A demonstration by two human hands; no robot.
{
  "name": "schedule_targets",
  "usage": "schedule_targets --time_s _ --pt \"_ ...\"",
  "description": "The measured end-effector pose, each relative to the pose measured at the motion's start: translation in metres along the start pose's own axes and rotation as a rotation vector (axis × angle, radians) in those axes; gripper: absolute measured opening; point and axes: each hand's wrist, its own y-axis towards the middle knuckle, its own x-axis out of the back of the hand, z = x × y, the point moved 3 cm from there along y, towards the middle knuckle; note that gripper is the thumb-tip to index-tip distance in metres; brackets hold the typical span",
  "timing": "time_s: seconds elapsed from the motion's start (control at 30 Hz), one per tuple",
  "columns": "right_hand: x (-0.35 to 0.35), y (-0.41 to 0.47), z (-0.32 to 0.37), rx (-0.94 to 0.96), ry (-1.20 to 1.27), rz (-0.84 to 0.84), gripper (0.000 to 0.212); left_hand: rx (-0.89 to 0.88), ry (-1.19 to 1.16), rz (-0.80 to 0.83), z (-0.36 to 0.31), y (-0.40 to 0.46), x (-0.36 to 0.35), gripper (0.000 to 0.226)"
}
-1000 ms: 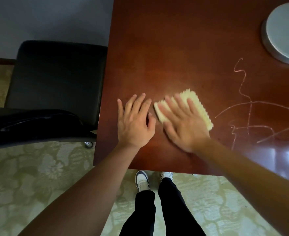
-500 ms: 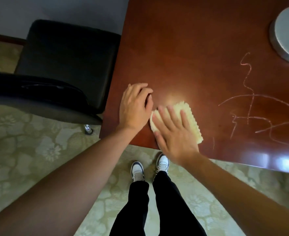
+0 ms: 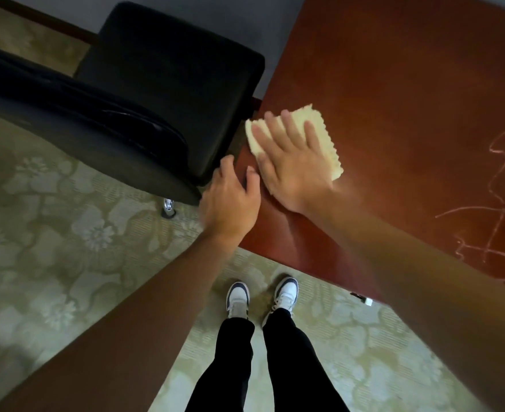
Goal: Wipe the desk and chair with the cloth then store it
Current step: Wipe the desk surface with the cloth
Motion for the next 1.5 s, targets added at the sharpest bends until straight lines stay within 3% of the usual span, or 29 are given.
schedule_targets --time_s 0.1,0.4,0.67,0.8,0.97,1.2,1.3,1.5 --pt "-0.006 -0.013 0.008 0.1 -0.008 0.049 0.058 0.058 -0.032 0.076 -0.005 0.026 -0.002 0.045" --pt "0.023 0.086 -0.055 -0.07 0.012 -0.026 0.054 0.023 0.096 -0.011 -0.016 0.034 -0.005 0.047" --pt "-0.005 -0.038 -0.005 0.086 0.015 -0.032 0.053 0.073 0.102 0.03 -0.023 0.032 0.0 0.047" --pt "0.004 0.0 -0.013 0.067 0.018 0.006 0.055 0.094 0.107 0.03 -0.024 0.033 0.0 0.044" --pt "0.023 0.091 -0.035 -0.088 0.089 -0.058 0.052 0.076 0.093 0.02 -0.021 0.032 -0.001 0.044" --pt "0.006 0.02 -0.043 -0.076 0.088 -0.163 0.049 0.096 0.049 -0.012 -0.013 0.03 -0.002 0.051" --pt "0.01 0.025 -0.056 -0.024 0.078 -0.147 0.047 0.087 0.059 -0.008 -0.015 0.03 -0.002 0.053" --pt "0.012 0.04 -0.05 -0.119 0.127 -0.199 0.046 0.078 0.083 0.025 -0.02 0.033 0.0 0.049"
